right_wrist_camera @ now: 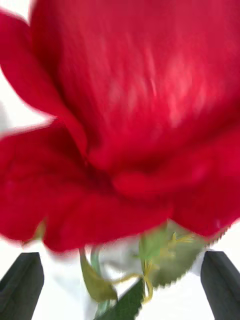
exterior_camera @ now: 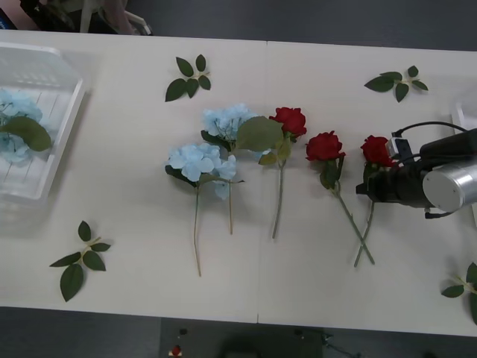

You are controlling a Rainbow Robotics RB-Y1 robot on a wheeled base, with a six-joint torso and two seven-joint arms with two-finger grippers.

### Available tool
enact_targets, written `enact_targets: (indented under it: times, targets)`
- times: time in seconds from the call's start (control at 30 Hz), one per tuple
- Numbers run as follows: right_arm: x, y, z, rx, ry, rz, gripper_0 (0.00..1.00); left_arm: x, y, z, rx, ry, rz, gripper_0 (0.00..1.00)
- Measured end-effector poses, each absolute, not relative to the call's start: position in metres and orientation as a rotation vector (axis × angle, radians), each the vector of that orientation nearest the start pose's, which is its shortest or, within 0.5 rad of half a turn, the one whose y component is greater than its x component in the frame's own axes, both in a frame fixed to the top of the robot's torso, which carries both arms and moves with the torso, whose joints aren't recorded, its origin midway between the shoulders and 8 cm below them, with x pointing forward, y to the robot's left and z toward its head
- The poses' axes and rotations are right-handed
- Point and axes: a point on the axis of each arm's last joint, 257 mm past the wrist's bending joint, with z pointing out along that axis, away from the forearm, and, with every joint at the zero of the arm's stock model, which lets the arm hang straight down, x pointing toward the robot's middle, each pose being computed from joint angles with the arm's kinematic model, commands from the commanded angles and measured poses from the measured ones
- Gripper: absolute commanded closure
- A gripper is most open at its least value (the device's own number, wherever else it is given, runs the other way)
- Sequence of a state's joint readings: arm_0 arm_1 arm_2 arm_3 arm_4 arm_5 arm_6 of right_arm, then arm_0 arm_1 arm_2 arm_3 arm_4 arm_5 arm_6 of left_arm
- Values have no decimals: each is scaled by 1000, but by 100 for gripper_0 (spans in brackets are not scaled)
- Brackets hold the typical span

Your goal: Put the red flowers into the right box and the blue flowers into the left box

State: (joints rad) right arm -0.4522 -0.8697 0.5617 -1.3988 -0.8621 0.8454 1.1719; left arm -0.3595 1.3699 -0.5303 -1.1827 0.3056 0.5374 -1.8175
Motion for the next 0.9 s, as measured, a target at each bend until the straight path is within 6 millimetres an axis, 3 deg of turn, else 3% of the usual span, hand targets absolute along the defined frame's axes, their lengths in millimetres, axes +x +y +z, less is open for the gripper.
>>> enact_targets:
  times: [0.03,0.1,0.13,0.17,0.2,0.27,0.3,0.53,0.63,0.67,0.8,0.9]
  targets:
    - [525,-316,-337,-25,2526,142,19,498,708,-140,1003,2087,1393,48]
    - [535,-317,-333,-38,2498,128,44,501,701,-145,1032,2081,1385,27]
    - [540,-319,-331,-40,2490,121,49,504,695,-145,1043,2072,1378,24]
    - [545,-322,-329,-36,2482,114,64,507,691,-144,1048,2064,1371,14]
    - [549,-325,-328,-28,2475,106,71,510,687,-143,1051,2056,1366,10]
    - [555,-330,-327,-9,2466,99,96,513,683,-139,1046,2045,1360,0]
    - [557,-332,-327,2,2466,95,100,514,683,-137,1041,2041,1359,0]
    - [564,-339,-323,31,2452,88,100,519,678,-130,1030,2025,1351,0]
    - [564,-339,-323,33,2452,91,100,527,656,-134,986,2040,1240,0]
    - [564,-338,-323,35,2453,94,100,529,643,-137,954,2055,1167,0]
    - [564,-338,-318,45,2450,111,100,536,559,-138,865,2092,795,0]
    - [569,-347,-292,27,2416,106,100,516,488,-157,729,2250,409,0]
